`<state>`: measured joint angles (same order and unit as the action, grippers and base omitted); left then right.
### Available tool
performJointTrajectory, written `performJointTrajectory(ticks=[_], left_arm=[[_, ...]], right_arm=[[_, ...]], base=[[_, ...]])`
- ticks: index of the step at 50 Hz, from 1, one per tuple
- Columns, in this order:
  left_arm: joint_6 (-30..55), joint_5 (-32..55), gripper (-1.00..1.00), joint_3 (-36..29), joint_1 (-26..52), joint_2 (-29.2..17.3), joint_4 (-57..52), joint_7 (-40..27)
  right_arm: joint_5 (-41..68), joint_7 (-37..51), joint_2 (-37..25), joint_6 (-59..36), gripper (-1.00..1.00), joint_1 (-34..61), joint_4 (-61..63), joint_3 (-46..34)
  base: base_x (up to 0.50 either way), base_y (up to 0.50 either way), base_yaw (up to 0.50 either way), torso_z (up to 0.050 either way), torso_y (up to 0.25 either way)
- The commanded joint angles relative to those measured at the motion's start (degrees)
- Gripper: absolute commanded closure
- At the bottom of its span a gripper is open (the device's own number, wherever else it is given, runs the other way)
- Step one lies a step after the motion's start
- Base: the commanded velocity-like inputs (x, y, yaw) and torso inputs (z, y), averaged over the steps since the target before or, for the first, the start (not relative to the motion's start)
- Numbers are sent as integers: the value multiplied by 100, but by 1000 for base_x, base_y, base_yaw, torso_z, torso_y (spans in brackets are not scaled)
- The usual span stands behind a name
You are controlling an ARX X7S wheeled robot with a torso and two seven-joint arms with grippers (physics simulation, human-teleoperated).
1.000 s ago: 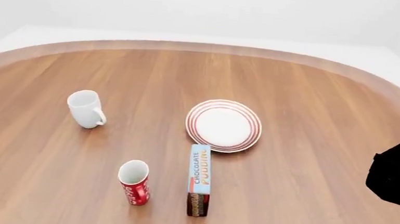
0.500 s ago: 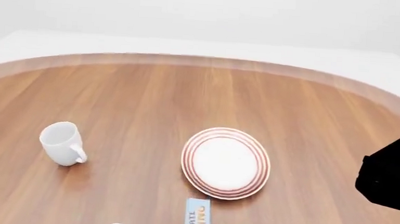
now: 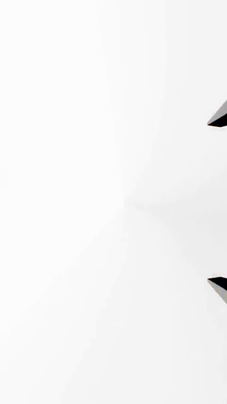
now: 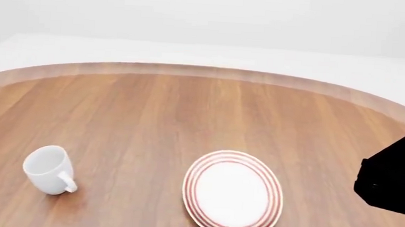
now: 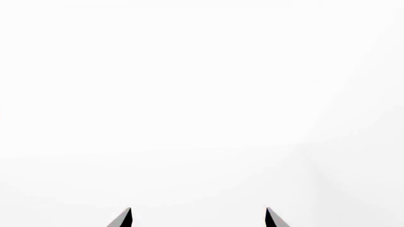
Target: Pick up the white mug and put it on the plate, and put the chocolate pudding to the right of the plate.
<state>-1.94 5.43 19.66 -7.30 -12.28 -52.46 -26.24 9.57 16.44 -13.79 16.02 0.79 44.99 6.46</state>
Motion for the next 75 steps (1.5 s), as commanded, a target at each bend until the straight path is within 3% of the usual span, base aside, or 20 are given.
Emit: performJointTrajectory(ticks=[1,41,60,67,75], left_arm=[[-67,-45,-100,114,-54,75,-28,93],[217,-318,-100,-85,-89,-61,30,-75],[347,-211,-100,-134,-97,-88,10,-140],[1537,-33,-100,-397,170,-140,-252,-176],[4085,433,-100,-1011,1099,-119,-542,-393]], right_arm=[[-120,-107,59,76,-100,-31,-9,87],[-247,39,-25,126,-100,-49,-33,-23],[-254,87,-70,165,-100,-74,-81,-82],[-249,95,-81,190,-100,-84,-124,-112],[-245,106,-97,179,-100,-89,-149,-167]], base=[[500,12,0,0,0],[62,115,0,0,0],[0,0,0,1,-213],[0,0,0,0,0],[0,0,0,0,0]])
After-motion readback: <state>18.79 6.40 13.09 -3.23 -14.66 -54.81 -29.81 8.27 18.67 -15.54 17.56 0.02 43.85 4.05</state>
